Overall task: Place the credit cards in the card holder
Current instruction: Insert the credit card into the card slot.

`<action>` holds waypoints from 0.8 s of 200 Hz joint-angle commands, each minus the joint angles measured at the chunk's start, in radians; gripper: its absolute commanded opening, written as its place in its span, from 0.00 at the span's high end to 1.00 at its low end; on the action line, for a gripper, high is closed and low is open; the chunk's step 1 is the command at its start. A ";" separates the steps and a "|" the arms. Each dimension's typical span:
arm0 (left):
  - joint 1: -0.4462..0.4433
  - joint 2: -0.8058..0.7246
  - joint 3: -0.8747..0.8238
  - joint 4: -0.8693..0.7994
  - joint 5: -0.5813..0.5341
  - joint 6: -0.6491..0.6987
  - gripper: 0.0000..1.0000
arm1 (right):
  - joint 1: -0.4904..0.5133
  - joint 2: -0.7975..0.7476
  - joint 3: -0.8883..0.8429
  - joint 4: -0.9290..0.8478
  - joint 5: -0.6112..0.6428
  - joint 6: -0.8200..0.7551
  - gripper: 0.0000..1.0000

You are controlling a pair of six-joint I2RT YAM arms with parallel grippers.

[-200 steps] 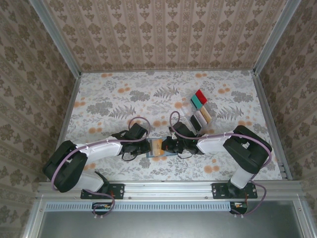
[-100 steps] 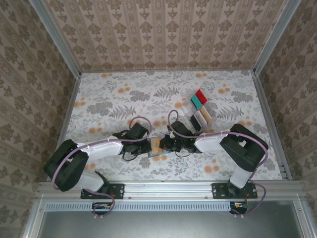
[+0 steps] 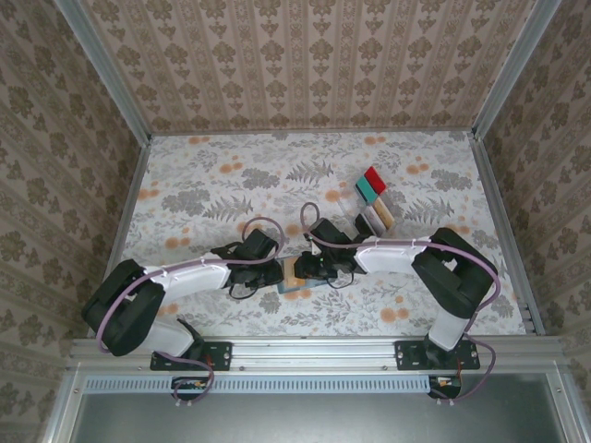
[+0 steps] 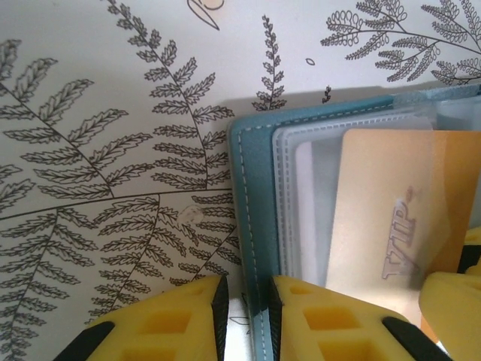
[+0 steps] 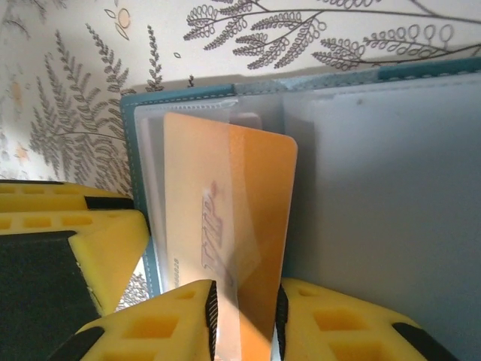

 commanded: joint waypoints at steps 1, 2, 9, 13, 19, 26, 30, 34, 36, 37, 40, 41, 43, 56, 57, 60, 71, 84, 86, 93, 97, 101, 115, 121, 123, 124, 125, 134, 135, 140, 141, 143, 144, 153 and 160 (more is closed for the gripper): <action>-0.007 -0.006 0.001 -0.029 -0.022 0.015 0.75 | 0.001 -0.005 0.040 -0.145 0.058 -0.073 0.70; -0.007 -0.007 0.001 -0.029 -0.022 0.014 0.75 | 0.001 -0.005 0.041 -0.144 0.058 -0.074 0.69; -0.006 -0.015 -0.002 -0.028 -0.024 0.012 0.75 | 0.000 -0.001 0.050 -0.147 0.057 -0.077 0.69; -0.006 -0.021 -0.004 -0.025 -0.025 0.010 0.75 | -0.001 0.004 0.055 -0.149 0.056 -0.079 0.69; -0.005 -0.030 -0.007 -0.016 -0.025 0.009 0.73 | -0.001 0.011 0.063 -0.154 0.051 -0.083 0.70; -0.004 -0.041 -0.015 0.002 -0.017 0.008 0.70 | -0.001 0.018 0.075 -0.158 0.046 -0.090 0.69; -0.004 -0.048 -0.019 0.020 -0.014 0.007 0.69 | -0.001 0.023 0.079 -0.160 0.044 -0.093 0.70; -0.001 -0.056 -0.025 0.036 -0.009 0.006 0.67 | -0.001 0.026 0.083 -0.162 0.044 -0.095 0.70; 0.002 -0.059 -0.028 0.043 -0.008 0.004 0.67 | -0.001 0.026 0.086 -0.163 0.044 -0.096 0.70; 0.003 -0.060 -0.030 0.046 -0.006 0.003 0.66 | -0.001 0.027 0.086 -0.164 0.044 -0.096 0.70; 0.006 -0.065 -0.035 0.054 -0.005 -0.002 0.66 | -0.001 0.028 0.090 -0.164 0.046 -0.097 0.71; 0.008 -0.067 -0.036 0.057 -0.004 -0.003 0.65 | -0.001 0.028 0.090 -0.166 0.046 -0.097 0.71; 0.011 -0.069 -0.039 0.061 -0.004 -0.007 0.65 | -0.001 0.029 0.092 -0.166 0.047 -0.098 0.72; 0.040 -0.082 -0.058 0.095 0.013 -0.022 0.62 | -0.001 0.036 0.103 -0.172 0.053 -0.104 0.73; 0.042 -0.083 -0.059 0.100 0.014 -0.023 0.62 | -0.002 0.037 0.103 -0.172 0.054 -0.104 0.73; 0.050 -0.082 -0.063 0.109 0.018 -0.026 0.62 | -0.002 0.041 0.108 -0.177 0.055 -0.106 0.73; 0.072 -0.080 -0.073 0.133 0.039 -0.034 0.62 | -0.004 0.055 0.129 -0.200 0.063 -0.117 0.73; 0.084 -0.072 -0.072 0.153 0.060 -0.032 0.61 | -0.007 0.065 0.147 -0.226 0.089 -0.124 0.72; 0.085 -0.070 -0.070 0.153 0.061 -0.031 0.62 | -0.008 0.067 0.148 -0.226 0.091 -0.124 0.72; 0.087 -0.064 -0.064 0.148 0.063 -0.027 0.62 | -0.011 0.071 0.152 -0.228 0.094 -0.126 0.72; 0.088 -0.060 -0.060 0.143 0.062 -0.025 0.62 | -0.014 0.074 0.153 -0.228 0.092 -0.125 0.71; 0.088 -0.057 -0.055 0.139 0.062 -0.023 0.62 | -0.015 0.077 0.154 -0.227 0.091 -0.125 0.71; 0.091 -0.038 -0.050 0.141 0.065 -0.020 0.65 | -0.021 0.093 0.173 -0.247 0.095 -0.126 0.70; 0.091 -0.029 -0.050 0.146 0.069 -0.021 0.67 | -0.023 0.098 0.180 -0.255 0.099 -0.129 0.70; 0.091 -0.027 -0.050 0.149 0.072 -0.021 0.68 | -0.023 0.099 0.180 -0.258 0.100 -0.129 0.70; 0.091 -0.024 -0.050 0.150 0.073 -0.021 0.69 | -0.023 0.101 0.181 -0.258 0.100 -0.129 0.70; 0.091 -0.023 -0.050 0.152 0.074 -0.021 0.69 | -0.023 0.100 0.182 -0.257 0.100 -0.129 0.70; 0.091 -0.008 -0.051 0.170 0.087 -0.017 0.75 | -0.026 0.105 0.178 -0.246 0.094 -0.129 0.69; 0.091 -0.005 -0.051 0.173 0.090 -0.016 0.76 | -0.026 0.104 0.178 -0.244 0.091 -0.129 0.69; 0.091 0.002 -0.050 0.182 0.097 -0.016 0.78 | -0.026 0.106 0.175 -0.232 0.077 -0.128 0.69; 0.091 0.003 -0.050 0.184 0.099 -0.015 0.78 | -0.027 0.107 0.175 -0.229 0.074 -0.129 0.69; 0.091 0.005 -0.049 0.185 0.101 -0.015 0.79 | -0.028 0.108 0.174 -0.226 0.068 -0.129 0.69; 0.091 0.008 -0.049 0.187 0.102 -0.015 0.79 | -0.028 0.108 0.174 -0.224 0.065 -0.129 0.69; 0.092 0.027 -0.046 0.195 0.110 -0.013 0.80 | -0.025 0.112 0.173 -0.203 0.034 -0.131 0.69; 0.091 0.040 -0.044 0.200 0.116 -0.010 0.83 | -0.027 0.113 0.170 -0.188 0.015 -0.128 0.69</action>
